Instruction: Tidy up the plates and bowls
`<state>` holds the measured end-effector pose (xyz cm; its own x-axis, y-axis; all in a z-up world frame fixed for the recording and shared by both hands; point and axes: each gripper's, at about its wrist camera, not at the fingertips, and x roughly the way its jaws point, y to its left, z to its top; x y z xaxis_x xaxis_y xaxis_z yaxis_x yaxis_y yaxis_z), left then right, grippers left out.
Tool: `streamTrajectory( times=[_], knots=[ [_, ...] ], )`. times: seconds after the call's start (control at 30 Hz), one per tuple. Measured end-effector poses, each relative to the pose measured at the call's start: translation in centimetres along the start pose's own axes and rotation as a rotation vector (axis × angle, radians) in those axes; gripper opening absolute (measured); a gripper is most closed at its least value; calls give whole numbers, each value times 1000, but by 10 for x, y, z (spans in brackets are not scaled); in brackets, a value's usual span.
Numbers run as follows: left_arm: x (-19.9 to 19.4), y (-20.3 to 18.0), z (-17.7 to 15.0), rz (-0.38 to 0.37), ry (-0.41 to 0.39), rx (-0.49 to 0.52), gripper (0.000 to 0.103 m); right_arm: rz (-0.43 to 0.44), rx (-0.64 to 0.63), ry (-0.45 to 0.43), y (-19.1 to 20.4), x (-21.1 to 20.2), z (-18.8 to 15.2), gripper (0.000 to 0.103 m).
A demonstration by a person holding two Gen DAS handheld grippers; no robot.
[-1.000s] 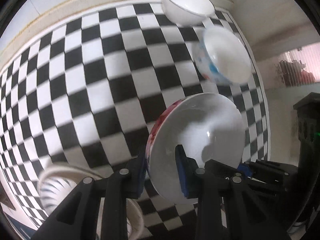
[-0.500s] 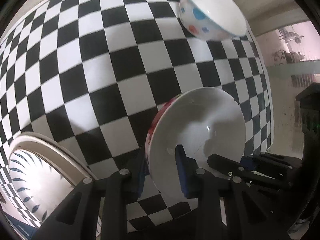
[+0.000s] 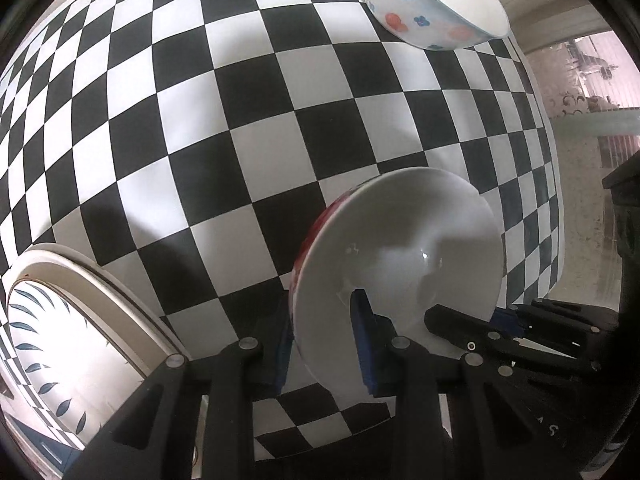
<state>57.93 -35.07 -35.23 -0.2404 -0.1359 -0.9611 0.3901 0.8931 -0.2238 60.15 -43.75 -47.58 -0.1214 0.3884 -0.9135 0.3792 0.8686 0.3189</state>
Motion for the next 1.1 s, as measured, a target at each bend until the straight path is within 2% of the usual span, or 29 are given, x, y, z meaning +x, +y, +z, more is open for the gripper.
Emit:
streamTrajectory(
  times=[0.33,0.6,0.77,0.9,1.07,1.1],
  knots=[
    [-2,-3,-4,13,19,10,25,7,-6,17,-7,-9,-2,18],
    [-35,-1,-13,66,-30,17,25,17,-10,12,-6,-27,-8,18],
    [-70,-1,-12,69,-97,12,26,18,-25,-34,-4,-60,-13,18],
    [-101,-5,6,81,-174,17,26,18,-37,-87,-1,-92,-5,18],
    [-127,-6,45,78,-228,16,26,18,-55,-157,4,-132,26,19],
    [-131,-4,56,68,-237,13,26,23,-55,-167,4,-138,34,27]
  ],
)
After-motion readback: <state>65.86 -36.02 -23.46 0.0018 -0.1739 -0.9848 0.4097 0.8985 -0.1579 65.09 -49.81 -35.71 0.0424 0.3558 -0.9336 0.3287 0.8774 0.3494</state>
